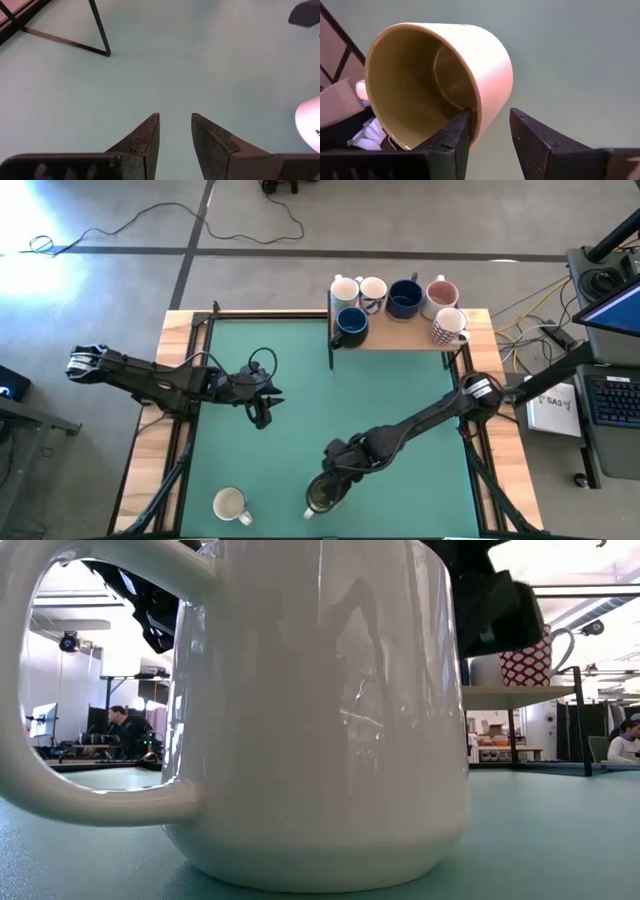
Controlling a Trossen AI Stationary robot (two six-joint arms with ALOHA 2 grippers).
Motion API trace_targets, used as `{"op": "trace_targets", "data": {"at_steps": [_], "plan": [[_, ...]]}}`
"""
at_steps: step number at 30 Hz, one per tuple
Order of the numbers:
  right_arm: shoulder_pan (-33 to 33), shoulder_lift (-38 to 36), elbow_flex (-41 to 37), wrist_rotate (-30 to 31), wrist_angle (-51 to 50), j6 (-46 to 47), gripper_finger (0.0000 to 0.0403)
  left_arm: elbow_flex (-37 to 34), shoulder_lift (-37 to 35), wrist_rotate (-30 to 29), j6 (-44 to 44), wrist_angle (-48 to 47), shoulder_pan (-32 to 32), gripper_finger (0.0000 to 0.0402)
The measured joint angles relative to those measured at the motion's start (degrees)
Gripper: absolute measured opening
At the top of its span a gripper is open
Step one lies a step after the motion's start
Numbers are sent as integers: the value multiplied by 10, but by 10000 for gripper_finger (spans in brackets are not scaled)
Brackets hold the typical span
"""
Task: Place coffee mugs
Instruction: Put the white mug on the shelf
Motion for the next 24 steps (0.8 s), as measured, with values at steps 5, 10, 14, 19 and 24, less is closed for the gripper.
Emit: {"op": "trace_targets", "data": {"at_steps": [5,10,14,19,24], "plan": [[-2,13,0,-24,19,-26,105,0,0,0,0,-1,0,95],[-7,11,0,-25,17,-73,71,0,0,0,0,-6,0,95],[-18,8,0,-37,-1,-136,28,-1,0,-1,0,-8,0,95],[-36,2,1,-47,-87,-212,13,-1,0,-2,0,-8,0,95],[-61,-24,0,-20,-236,-296,12,-1,0,-5,0,-8,0,95]]}}
